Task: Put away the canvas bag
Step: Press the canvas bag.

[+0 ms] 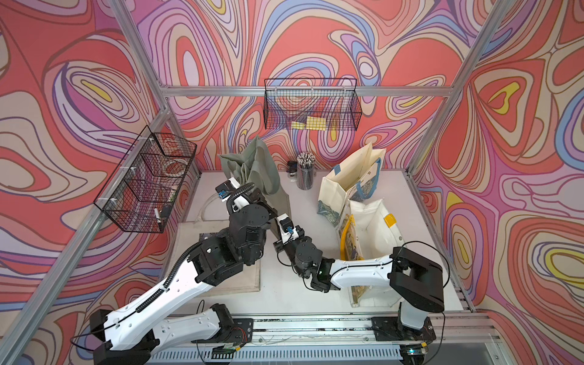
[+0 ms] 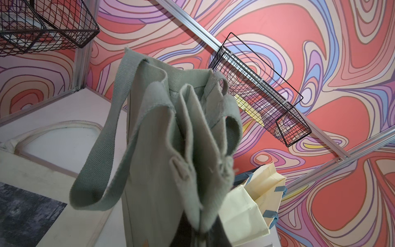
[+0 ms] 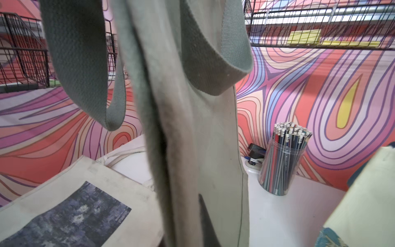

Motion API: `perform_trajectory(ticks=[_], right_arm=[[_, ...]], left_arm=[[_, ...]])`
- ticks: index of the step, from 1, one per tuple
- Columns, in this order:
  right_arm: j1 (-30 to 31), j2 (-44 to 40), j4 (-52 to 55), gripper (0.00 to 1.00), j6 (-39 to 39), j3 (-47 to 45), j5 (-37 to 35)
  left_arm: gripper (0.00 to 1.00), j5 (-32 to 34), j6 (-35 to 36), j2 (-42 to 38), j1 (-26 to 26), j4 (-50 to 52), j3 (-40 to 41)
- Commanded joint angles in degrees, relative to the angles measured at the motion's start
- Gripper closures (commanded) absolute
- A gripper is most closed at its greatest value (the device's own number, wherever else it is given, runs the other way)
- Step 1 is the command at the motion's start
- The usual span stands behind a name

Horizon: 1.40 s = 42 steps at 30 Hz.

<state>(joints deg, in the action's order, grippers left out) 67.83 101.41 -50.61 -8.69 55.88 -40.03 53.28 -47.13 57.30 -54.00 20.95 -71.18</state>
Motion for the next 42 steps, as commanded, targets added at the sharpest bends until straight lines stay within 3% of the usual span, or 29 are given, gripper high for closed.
perform_trajectory(ticks=[1, 2, 4, 9, 14, 19, 29, 36, 42], right_arm=[[0.62, -5.09, 3.89, 1.0, -5.33, -2.24, 0.24], [0.59, -6.44, 6.97, 1.0, -5.69, -2.26, 1.14], [0.55, -9.54, 16.18, 1.0, -5.89, -1.3, 3.02], [-2.01, -14.98, 37.48, 1.0, -0.49, 2.7, 8.44], [-6.34, -18.45, 48.71, 1.0, 2.5, 4.5, 17.65], [-9.52, -19.66, 58.7, 1.0, -0.06, 7.44, 26.59], [-13.89, -20.35, 74.03, 1.0, -2.88, 15.03, 35.89], [-15.63, -20.79, 79.98, 1.0, -5.63, 17.08, 41.35], [-15.71, -21.71, 81.59, 1.0, -8.38, 16.75, 42.85]], left_arm=[[1.0, 1.19, 0.56, -3.77, 3.34, -0.58, 0.42], [1.0, 0.43, 0.51, -4.4, 3.93, 0.45, 1.02], [0.78, -3.33, 3.86, -6.04, 5.76, 0.32, 2.79], [0.41, -9.26, 18.37, -9.17, 6.78, -1.93, 5.51], [0.25, -17.3, 40.52, -9.78, 6.84, -1.03, 4.3], [0.22, -31.75, 58.83, -10.75, 6.85, 9.65, 1.88], [0.21, -52.26, 81.03, -12.69, 6.83, 20.67, 1.56], [0.2, -56.56, 87.86, -10.84, 6.87, 26.13, 1.08], [0.18, -50.3, 94.01, -10.45, 6.89, 20.92, 4.64]])
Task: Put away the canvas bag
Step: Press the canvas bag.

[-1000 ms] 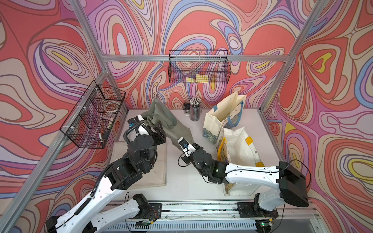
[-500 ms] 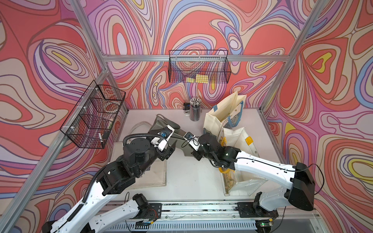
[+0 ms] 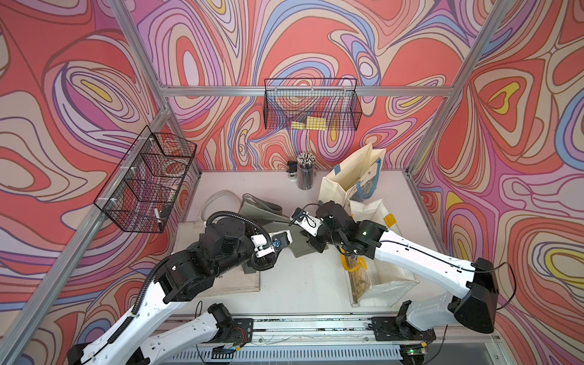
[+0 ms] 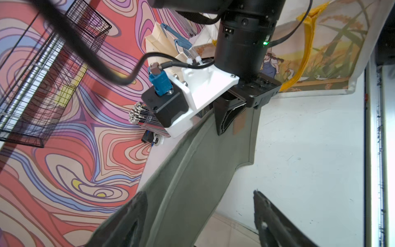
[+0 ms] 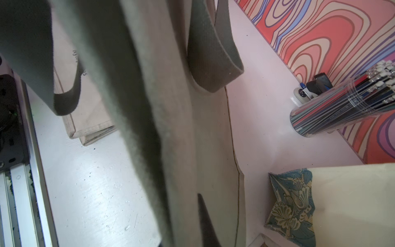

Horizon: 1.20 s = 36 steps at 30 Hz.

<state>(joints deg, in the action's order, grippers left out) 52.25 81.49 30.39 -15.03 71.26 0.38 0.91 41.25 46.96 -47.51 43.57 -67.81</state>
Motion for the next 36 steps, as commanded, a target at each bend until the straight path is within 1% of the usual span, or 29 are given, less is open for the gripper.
perform_trajectory(ticks=[1, 4, 7, 10, 17, 20, 22, 28, 32, 36], right_arm=[[-0.13, -1.69, 0.93, 1.0, -2.35, 1.45, 2.44], [-0.13, -1.35, 1.79, 1.0, -3.27, 1.9, 3.03], [-0.13, -1.34, 2.47, 1.0, -4.12, 2.36, 3.77], [-0.12, -1.08, 4.28, 1.0, -5.31, 3.32, 4.0], [-0.13, 0.28, 9.64, 1.0, -6.36, 6.91, 7.24], [-0.12, 1.0, 11.03, 1.0, -6.28, 7.79, 8.06], [-0.13, 1.49, 11.94, 1.0, -6.16, 8.55, 8.66], [-0.14, 3.44, 15.23, 1.0, -5.92, 11.62, 9.71], [-0.13, 4.44, 17.09, 1.0, -6.07, 13.5, 9.88], [-0.26, 4.53, 17.34, 1.0, -5.72, 14.25, 10.42]], left_arm=[[0.18, 2.31, 5.74, 0.05, 0.36, -2.69, 1.52], [0.18, 2.1, 6.77, 0.79, 0.37, -4.4, 1.89], [0.17, 3.9, 7.87, 2.02, 0.39, -5.21, 2.45], [0.16, 4.75, 7.25, 2.8, 1.1, -6.98, 3.37], [0.17, -0.94, 2.7, 3.57, 6.42, -8.42, 4.87], [0.21, -3.54, 1.54, 4.12, 7.99, -7.27, 4.54], [0.25, -4.31, 1.35, 4.75, 8.35, -5.49, 3.99], [0.47, -7.35, 1.19, 4.31, 9.17, -2.14, 4.32], [0.59, -7.53, 1.16, 4.15, 9.75, 0.57, 4.4], [0.79, -7.71, 1.96, 4.03, 9.8, 3.47, 4.27]])
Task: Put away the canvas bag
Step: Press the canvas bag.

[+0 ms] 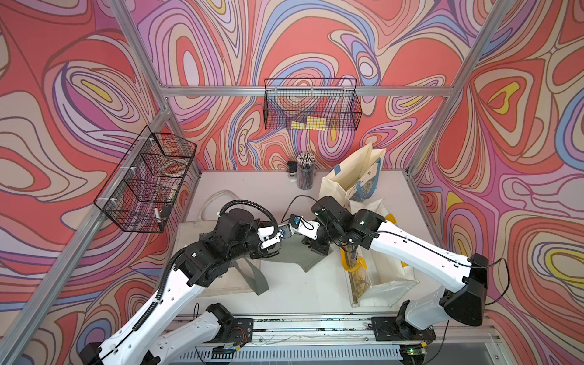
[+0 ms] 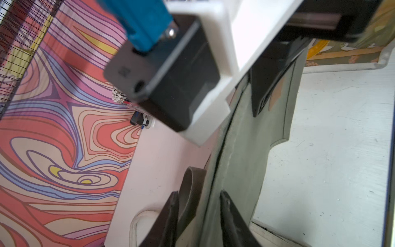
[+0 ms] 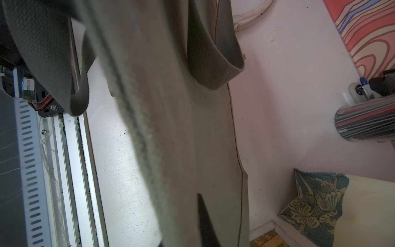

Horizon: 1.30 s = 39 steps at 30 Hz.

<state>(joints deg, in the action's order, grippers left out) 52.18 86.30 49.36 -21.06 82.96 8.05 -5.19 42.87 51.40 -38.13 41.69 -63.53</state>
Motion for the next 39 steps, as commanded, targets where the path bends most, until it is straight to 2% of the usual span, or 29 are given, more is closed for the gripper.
perform_trajectory(ticks=[1, 2, 4, 9, 11, 13, 15, 21, 26, 30, 32, 34, 35, 36, 37, 39], right_arm=[[-0.25, -0.34, -1.64, 1.0, 0.53, 2.7, 3.0], [-0.33, -0.22, -1.66, 1.0, 0.64, 2.81, 3.19], [-0.54, -0.11, -1.66, 1.0, 0.89, 2.82, 3.76], [-1.29, -0.17, -1.81, 0.98, 2.39, 1.85, 4.68], [-2.32, -0.35, -1.18, 0.77, 2.93, 1.34, 7.75], [-3.64, -0.64, -0.59, 0.64, 3.14, 0.65, 11.53], [-4.84, -1.08, -0.42, 0.56, 3.4, -0.77, 14.64], [-8.23, -3.96, -2.87, 0.52, 3.07, -6.61, 20.61], [-9.1, -4.58, -1.81, 0.52, 2.37, -8.14, 20.86], [-9.58, -5.83, -3.39, 0.57, 2.69, -10.1, 20.07], [-9.65, -6.1, -4.05, 0.74, 2.87, -10.28, 19.86], [-9.72, -6.44, -4.83, 0.96, 3.29, -10.02, 18.12], [-9.71, -6.77, -4.87, 1.0, 3.14, -9.69, 17.67], [-9.69, -7.18, -4.82, 1.0, 2.71, -9.06, 17.42], [-9.7, -7.61, -5.02, 1.0, 2.61, -8.58, 17.06], [-9.73, -8.13, -4.41, 1.0, 1.95, -7.07, 16.99]], left_arm=[[0.85, -1.57, 0.55, -0.42, 0.42, 5.96, -0.08], [0.92, -1.61, 0.87, -0.46, 0.42, 6.76, -0.04], [1.0, -1.66, 1.2, -0.44, 0.44, 8.05, -0.02], [1.0, -0.25, 1.73, -2.66, 0.42, 5.9, 1.57], [1.0, 0.71, 2.28, -4.67, 0.59, 2.8, 3.23], [1.0, 0.75, 2.77, -6.44, 1.07, 0.42, 4.34], [1.0, 0.45, 3.03, -7.33, 1.72, -0.51, 4.63], [1.0, -1.89, 3.4, -8.83, 3.65, -2.08, 4.86], [1.0, -2.69, 3.33, -9.16, 5.51, -3.0, 5.08], [1.0, -3.67, 2.92, -9.25, 6.62, -3.64, 5.01], [1.0, -3.83, 2.87, -8.96, 6.66, -3.49, 5.04], [1.0, -5.13, 2.73, -8.2, 6.66, -2.13, 4.2], [1.0, -6.07, 2.72, -7.54, 6.66, -0.91, 3.41], [1.0, -7.31, 2.7, -6.79, 6.66, 0.55, 2.49], [0.96, -8.56, 2.41, -6.09, 6.65, 1.66, 1.55], [0.83, -10.54, 1.39, -5.06, 6.65, 2.71, 0.46]])
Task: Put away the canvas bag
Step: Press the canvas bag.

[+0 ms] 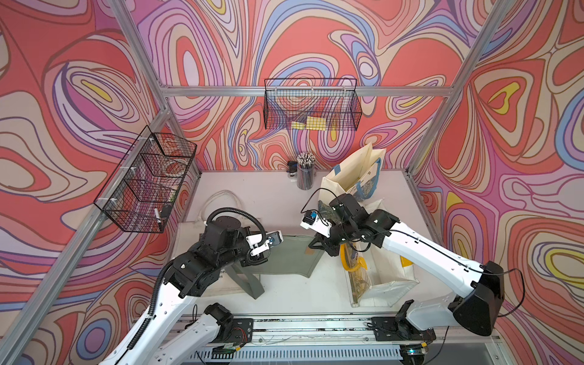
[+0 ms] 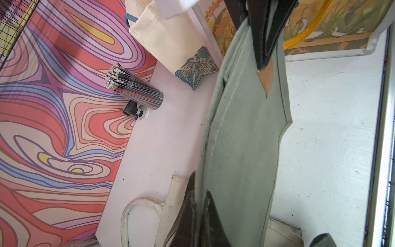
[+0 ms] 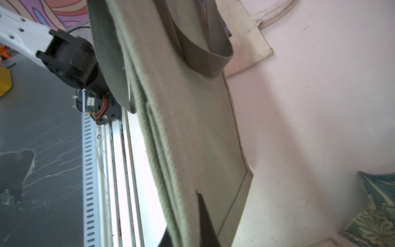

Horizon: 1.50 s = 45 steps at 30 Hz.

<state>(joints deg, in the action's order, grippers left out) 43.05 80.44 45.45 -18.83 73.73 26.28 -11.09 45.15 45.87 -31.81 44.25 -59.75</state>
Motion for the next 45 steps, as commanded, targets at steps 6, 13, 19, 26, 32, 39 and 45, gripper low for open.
perform_trajectory(ticks=[6, 13, 19, 26, 32, 39, 45], right_arm=[[-0.52, -0.37, 5.48, 1.0, -2.23, 8.42, -1.32], [-0.53, 0.82, 7.72, 1.0, -2.45, 10.37, -1.5], [-0.52, 0.97, 7.99, 1.0, -2.36, 10.53, -2.07], [-0.53, 1.17, 7.32, 1.0, -2.36, 10.45, -1.45], [-0.58, 1.53, 6.01, 1.0, -2.01, 10.22, -0.77], [-0.59, 0.45, 3.54, 1.0, -1.01, 8.8, -0.88], [-0.95, -2.13, 0.81, 0.65, -0.25, 4.06, 0.34]], left_arm=[[0.38, -8.76, -3.49, 3.34, -0.15, -0.84, -5.79], [0.24, -0.09, -4.15, 8.61, -7.58, -4.52, -6.68], [0.2, 2.44, -6.25, 10.97, -10.17, -10.88, -5.65], [0.31, 4.47, -7.85, 12.84, -10.46, -11.13, -4.28], [0.61, 4.49, -8.14, 12.49, -10.41, -11.08, -2.53], [1.0, 3.62, -7.57, 12.41, -10.46, -9.7, -3.36], [1.0, 0.45, -7.69, 9.38, -10.11, -10.94, -4.55]])
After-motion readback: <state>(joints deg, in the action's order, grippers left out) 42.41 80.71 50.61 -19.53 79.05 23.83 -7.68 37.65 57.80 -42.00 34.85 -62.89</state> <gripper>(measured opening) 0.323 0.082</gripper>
